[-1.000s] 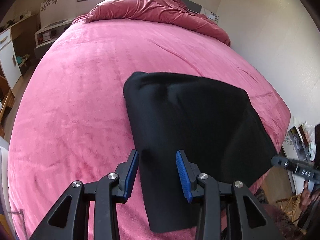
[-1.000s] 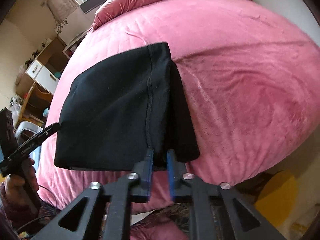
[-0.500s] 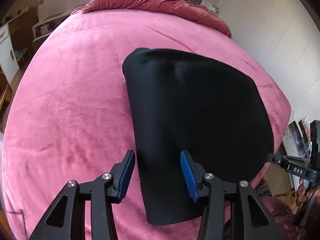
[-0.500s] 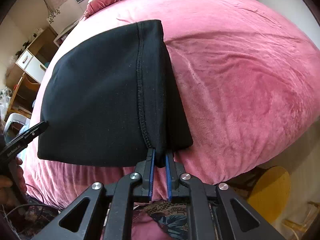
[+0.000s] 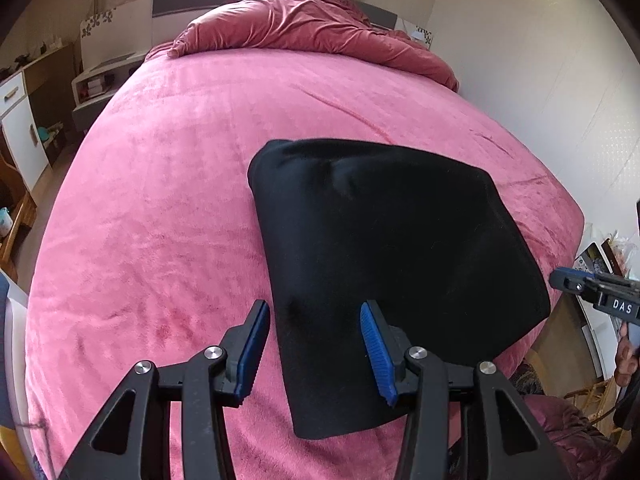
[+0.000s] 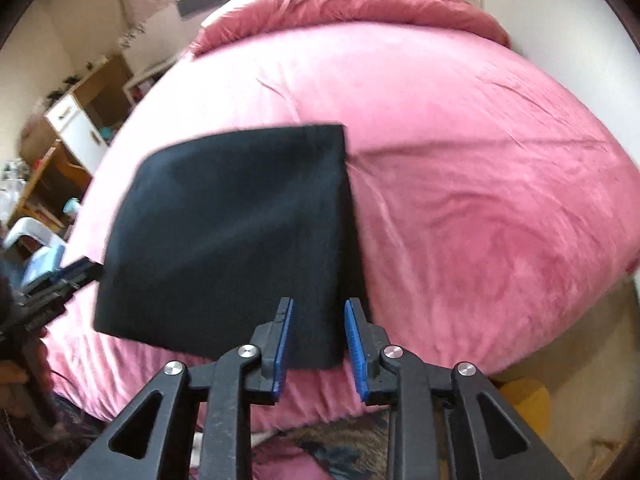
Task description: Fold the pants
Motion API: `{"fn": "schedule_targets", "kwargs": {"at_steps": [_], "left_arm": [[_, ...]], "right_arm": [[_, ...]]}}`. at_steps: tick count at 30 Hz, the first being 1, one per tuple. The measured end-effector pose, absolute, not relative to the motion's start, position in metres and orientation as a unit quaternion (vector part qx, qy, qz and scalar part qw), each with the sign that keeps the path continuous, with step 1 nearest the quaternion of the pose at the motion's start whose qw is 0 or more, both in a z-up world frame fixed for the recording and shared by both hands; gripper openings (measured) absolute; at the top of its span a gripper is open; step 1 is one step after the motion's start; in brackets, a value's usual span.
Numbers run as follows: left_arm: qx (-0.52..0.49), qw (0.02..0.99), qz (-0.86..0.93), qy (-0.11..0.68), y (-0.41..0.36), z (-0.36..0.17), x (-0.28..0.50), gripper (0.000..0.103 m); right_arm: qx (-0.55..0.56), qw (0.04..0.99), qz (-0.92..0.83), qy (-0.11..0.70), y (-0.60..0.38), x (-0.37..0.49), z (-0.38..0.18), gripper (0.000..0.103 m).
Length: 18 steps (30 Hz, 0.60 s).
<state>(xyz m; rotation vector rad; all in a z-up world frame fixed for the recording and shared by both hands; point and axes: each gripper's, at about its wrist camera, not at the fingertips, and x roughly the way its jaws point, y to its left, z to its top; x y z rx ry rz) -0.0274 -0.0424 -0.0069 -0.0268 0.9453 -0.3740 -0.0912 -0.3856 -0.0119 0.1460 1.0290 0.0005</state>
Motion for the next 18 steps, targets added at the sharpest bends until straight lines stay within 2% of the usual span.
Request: {"fn": "schedule_targets", "kwargs": {"at_steps": [4,8,18], "left_arm": [[-0.010,0.875,-0.178,0.449,-0.042,-0.001,-0.028,0.048],[-0.009,0.875,-0.173,0.451,-0.041,0.003,-0.031,0.048],[-0.015,0.863,-0.166,0.477,-0.038,-0.011,-0.022,0.049]], "right_arm": [[0.065,0.867,0.025,0.493,-0.368,-0.072,-0.017,0.027],[0.060,0.862,0.021,0.502,-0.356,-0.052,-0.030,0.034],[0.061,0.861,0.025,0.505,-0.363,-0.031,-0.047,0.035]]}}
